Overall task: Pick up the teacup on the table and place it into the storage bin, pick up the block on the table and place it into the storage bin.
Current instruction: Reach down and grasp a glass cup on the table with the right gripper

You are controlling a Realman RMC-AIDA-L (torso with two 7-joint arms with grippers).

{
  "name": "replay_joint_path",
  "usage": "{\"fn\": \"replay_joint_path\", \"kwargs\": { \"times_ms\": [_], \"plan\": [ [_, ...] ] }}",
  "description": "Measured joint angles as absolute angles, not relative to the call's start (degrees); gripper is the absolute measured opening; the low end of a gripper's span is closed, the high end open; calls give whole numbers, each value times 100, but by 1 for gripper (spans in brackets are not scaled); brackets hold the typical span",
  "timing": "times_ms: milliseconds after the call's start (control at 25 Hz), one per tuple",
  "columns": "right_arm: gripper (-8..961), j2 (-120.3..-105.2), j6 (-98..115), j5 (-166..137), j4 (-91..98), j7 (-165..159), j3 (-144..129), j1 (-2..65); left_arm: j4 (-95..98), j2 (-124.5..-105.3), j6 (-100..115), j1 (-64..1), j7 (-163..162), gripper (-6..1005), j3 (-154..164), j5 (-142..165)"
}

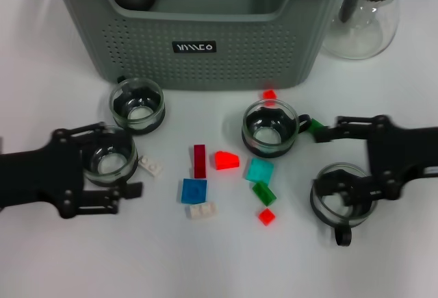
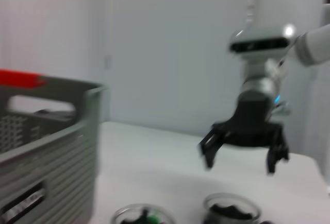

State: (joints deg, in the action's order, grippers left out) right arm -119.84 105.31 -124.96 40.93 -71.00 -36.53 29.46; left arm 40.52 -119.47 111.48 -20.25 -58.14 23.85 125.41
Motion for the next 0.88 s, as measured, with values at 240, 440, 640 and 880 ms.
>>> {"fn": "replay_joint_path", "kwargs": {
  "times_ms": [240,440,640,880],
  "plan": [
    [917,-11960,11363,-13248,6862,-9190,-4283,3098,4067,-11924,11176,-1871,-5782,842,1716,12764],
    [869,-11976,11362,-14037,8282,-10591,-5855,3436,3999,-11952,11147,-1865,-5778,841,1694,12768],
    [774,-12041,11203,-14837,8232,-11368,-7026,3959,3950,-12008,11143,-1875,-5774,841,1701,12741],
    [680,-12043,10597,-15085,8135,-11940,-8018,3978,3893,-12017,11135,-1844,-5774,841,1686,12736]
  ]
}}
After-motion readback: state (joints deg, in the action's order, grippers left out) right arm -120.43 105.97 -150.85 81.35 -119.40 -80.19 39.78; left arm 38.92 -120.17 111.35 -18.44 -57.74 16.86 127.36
